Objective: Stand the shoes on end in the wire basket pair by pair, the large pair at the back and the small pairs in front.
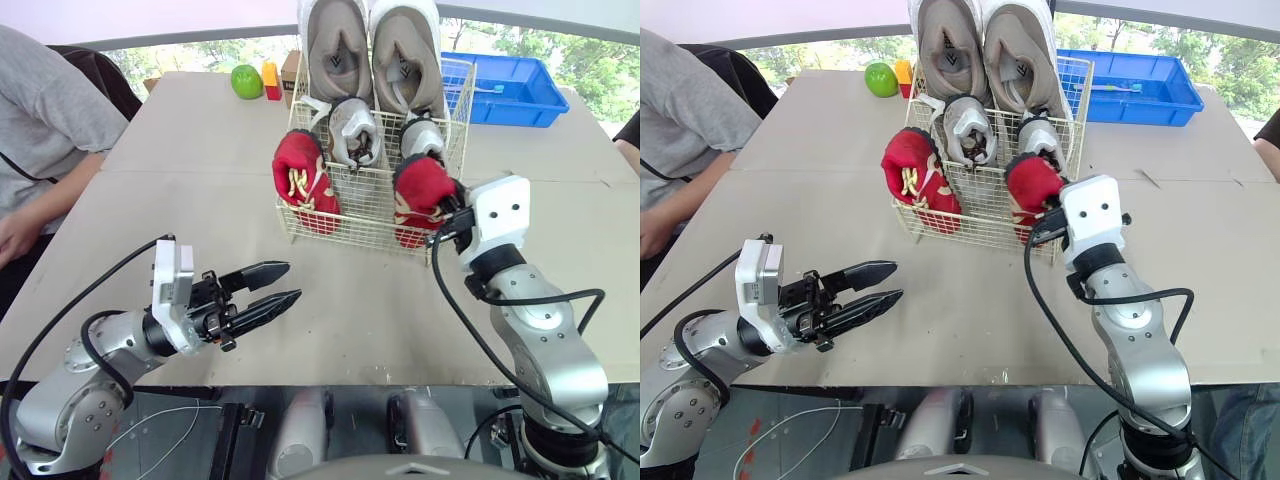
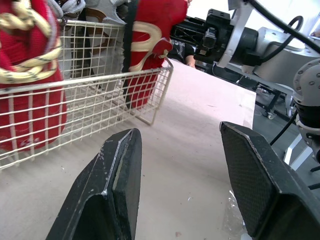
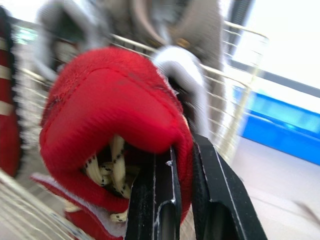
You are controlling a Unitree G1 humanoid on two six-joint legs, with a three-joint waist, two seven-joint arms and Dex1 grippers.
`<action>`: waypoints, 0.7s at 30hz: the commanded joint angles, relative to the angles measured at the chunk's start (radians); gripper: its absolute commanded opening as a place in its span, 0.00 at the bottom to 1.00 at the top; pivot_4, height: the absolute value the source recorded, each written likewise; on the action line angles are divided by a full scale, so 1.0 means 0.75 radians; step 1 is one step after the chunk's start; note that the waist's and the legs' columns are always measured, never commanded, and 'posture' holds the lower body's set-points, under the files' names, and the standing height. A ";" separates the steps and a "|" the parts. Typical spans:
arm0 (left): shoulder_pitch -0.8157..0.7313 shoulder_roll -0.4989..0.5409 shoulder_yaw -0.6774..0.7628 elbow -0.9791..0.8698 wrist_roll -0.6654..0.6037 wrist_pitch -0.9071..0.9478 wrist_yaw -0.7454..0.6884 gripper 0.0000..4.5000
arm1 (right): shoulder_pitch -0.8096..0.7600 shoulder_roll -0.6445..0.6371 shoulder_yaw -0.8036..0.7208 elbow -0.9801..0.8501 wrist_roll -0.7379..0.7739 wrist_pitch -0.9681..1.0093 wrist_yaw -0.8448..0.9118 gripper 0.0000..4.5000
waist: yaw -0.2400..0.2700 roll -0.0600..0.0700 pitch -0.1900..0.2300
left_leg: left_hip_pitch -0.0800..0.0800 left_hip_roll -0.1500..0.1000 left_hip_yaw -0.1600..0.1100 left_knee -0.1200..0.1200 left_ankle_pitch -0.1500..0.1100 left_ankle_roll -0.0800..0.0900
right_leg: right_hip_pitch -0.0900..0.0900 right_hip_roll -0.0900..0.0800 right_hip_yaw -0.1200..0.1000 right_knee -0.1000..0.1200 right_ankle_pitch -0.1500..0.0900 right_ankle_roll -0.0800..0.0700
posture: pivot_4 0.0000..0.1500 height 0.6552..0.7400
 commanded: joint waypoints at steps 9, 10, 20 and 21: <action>-0.024 -0.002 -0.029 -0.018 0.012 -0.012 0.003 0.61 | -0.181 0.215 -0.144 -0.090 0.265 0.413 0.054 0.01 | -0.021 0.001 0.000 | 0.001 0.002 0.000 0.000 0.000 0.000 | 0.000 0.001 0.000 0.001 0.000 0.000 | 1.00 1.00; -0.021 -0.004 -0.033 -0.016 0.015 -0.016 0.001 0.61 | -0.214 0.235 -0.156 -0.101 0.275 0.465 0.040 0.01 | -0.026 0.002 0.001 | 0.000 0.003 0.000 0.000 0.000 0.000 | 0.000 0.002 0.000 0.001 0.000 0.000 | 1.00 1.00; 0.021 -0.024 -0.027 -0.024 0.030 -0.038 -0.016 0.61 | -0.309 0.350 -0.245 -0.182 0.228 0.831 -0.106 0.01 | -0.038 0.003 0.001 | 0.000 0.003 -0.001 -0.005 0.000 0.000 | -0.001 0.001 -0.001 0.000 -0.001 -0.001 | 1.00 1.00; 0.023 -0.024 -0.027 -0.024 0.031 -0.040 -0.016 0.61 | -0.348 0.392 -0.272 -0.192 0.233 0.849 -0.114 0.01 | -0.039 0.003 0.001 | 0.000 0.003 -0.001 -0.005 0.000 0.000 | -0.001 0.000 -0.001 0.000 -0.001 -0.001 | 1.00 1.00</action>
